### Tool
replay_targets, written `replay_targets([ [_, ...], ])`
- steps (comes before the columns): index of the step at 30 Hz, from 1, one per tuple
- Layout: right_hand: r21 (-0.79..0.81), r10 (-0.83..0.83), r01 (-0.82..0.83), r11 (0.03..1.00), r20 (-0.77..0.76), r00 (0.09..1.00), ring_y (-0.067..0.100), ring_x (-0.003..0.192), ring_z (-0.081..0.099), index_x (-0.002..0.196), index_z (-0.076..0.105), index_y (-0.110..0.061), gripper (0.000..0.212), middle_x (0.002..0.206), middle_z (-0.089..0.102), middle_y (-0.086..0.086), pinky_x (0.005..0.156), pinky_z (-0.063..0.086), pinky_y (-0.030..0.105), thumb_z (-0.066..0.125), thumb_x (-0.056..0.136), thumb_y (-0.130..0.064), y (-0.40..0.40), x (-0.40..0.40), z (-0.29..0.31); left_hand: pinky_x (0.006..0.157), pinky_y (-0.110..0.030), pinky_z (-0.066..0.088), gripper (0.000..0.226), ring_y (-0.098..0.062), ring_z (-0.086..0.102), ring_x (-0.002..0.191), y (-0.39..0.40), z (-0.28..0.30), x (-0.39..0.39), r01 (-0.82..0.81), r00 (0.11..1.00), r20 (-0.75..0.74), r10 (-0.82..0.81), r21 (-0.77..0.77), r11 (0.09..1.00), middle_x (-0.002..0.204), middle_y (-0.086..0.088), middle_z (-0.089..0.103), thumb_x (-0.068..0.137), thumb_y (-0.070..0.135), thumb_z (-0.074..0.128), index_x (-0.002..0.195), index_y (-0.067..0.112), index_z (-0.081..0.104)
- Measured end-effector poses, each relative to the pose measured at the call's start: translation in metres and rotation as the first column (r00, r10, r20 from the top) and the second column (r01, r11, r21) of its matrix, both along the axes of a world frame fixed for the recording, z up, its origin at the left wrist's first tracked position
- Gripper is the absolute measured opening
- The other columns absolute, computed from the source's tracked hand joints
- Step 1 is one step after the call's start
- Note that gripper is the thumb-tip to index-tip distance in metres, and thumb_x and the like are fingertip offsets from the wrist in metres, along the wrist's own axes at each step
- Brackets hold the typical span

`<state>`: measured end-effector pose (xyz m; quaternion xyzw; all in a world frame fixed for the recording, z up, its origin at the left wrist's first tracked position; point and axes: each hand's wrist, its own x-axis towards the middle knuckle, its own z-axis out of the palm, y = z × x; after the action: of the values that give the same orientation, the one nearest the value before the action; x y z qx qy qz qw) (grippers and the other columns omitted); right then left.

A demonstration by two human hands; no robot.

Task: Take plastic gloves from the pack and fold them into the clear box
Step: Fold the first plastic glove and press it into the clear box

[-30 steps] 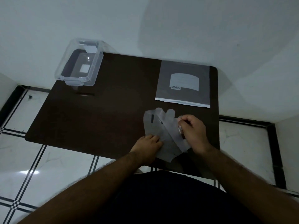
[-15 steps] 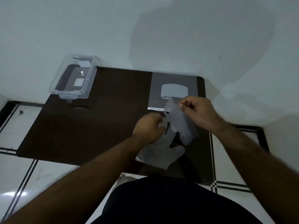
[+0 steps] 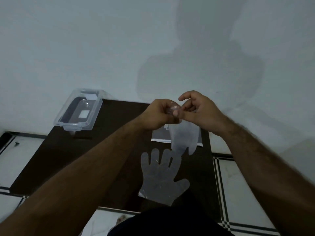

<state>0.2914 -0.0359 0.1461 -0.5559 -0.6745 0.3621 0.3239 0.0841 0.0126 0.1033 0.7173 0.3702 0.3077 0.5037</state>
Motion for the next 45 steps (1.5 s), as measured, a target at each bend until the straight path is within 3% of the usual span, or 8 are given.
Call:
replay_targets([
  [4,-0.185,0.084,-0.119,0.975,-0.187,0.979,0.025,0.094,0.076,0.127,0.061,-0.022,0.050,0.097,0.079,0.012,0.094,0.058,0.046,0.088,0.086,-0.015,0.014,-0.009,0.001,0.086,-0.033,0.061,0.025,-0.023,0.077,0.093,0.005,0.009,-0.037,-0.076,0.996,0.027,0.080,-0.117,0.990,0.105,-0.025,0.080,0.086,-0.006,0.085,0.110,-0.006,0.077],
  [8,-0.214,0.155,-0.181,0.960,-0.133,0.979,0.026,0.085,0.076,0.117,0.068,-0.014,0.043,0.091,0.079,0.014,0.083,0.062,0.042,0.087,0.082,0.002,0.028,-0.039,-0.005,0.090,-0.037,0.062,0.027,-0.027,0.074,0.096,0.008,0.012,-0.085,-0.187,0.979,0.048,0.197,-0.166,0.968,0.111,-0.036,0.074,0.085,-0.005,0.086,0.109,-0.010,0.074],
  [14,-0.290,0.208,-0.206,0.935,-0.024,0.978,0.005,0.070,0.069,0.103,0.081,-0.011,0.017,0.088,0.079,0.007,0.062,0.053,0.016,0.082,0.088,-0.002,0.059,-0.113,-0.018,0.098,-0.043,0.062,0.023,-0.030,0.075,0.100,0.021,0.006,-0.174,-0.288,0.955,0.004,0.296,-0.211,0.934,0.112,-0.033,0.075,0.085,-0.002,0.088,0.104,-0.005,0.076],
  [21,-0.195,0.166,-0.144,0.970,0.100,0.981,0.013,0.090,0.073,0.091,0.082,-0.023,0.006,0.091,0.079,-0.004,0.079,0.060,0.031,0.081,0.090,-0.017,0.119,-0.211,-0.019,0.068,-0.016,0.056,0.019,-0.006,0.075,0.074,0.051,0.003,-0.286,-0.393,0.919,-0.065,0.388,-0.213,0.895,0.087,-0.009,0.078,0.089,-0.005,0.083,0.105,-0.009,0.074],
  [26,-0.181,0.080,-0.062,0.982,0.093,0.992,0.011,0.079,0.076,0.090,0.078,-0.019,0.008,0.078,0.080,-0.002,0.074,0.060,0.031,0.080,0.088,-0.011,0.162,-0.292,-0.012,0.093,-0.038,0.063,0.024,-0.025,0.075,0.092,0.099,0.003,-0.368,-0.387,0.922,-0.080,0.378,-0.179,0.905,0.106,-0.031,0.077,0.088,-0.001,0.085,0.106,-0.012,0.073],
  [32,-0.088,-0.027,0.032,0.996,0.059,0.998,0.025,0.081,0.081,0.089,0.077,-0.013,0.011,0.080,0.082,0.003,0.091,0.065,0.047,0.077,0.086,-0.003,0.230,-0.368,-0.002,0.079,-0.025,0.062,0.017,-0.015,0.075,0.085,0.178,0.002,-0.439,-0.422,0.907,-0.057,0.418,-0.112,0.900,0.095,-0.022,0.079,0.092,0.000,0.082,0.102,-0.011,0.073],
  [40,0.280,-0.112,0.061,0.958,0.170,0.979,-0.003,0.081,0.070,0.096,0.076,-0.023,0.008,0.086,0.074,-0.016,0.080,0.055,0.016,0.079,0.091,-0.017,0.314,-0.425,0.028,0.082,-0.023,0.057,0.010,-0.015,0.066,0.084,0.264,0.017,-0.477,-0.472,0.881,0.048,0.470,0.037,0.881,0.090,-0.011,0.072,0.097,0.009,0.080,0.097,-0.001,0.076],
  [45,0.517,-0.143,0.077,0.853,0.089,0.986,0.006,0.088,0.073,0.104,0.078,-0.015,0.009,0.097,0.077,-0.008,0.084,0.056,0.015,0.075,0.097,-0.020,0.328,-0.438,0.044,0.095,-0.031,0.059,0.013,-0.011,0.071,0.096,0.288,0.037,-0.489,-0.483,0.867,0.213,0.450,0.145,0.863,0.096,0.003,0.077,0.095,0.013,0.083,0.087,0.021,0.075],
])
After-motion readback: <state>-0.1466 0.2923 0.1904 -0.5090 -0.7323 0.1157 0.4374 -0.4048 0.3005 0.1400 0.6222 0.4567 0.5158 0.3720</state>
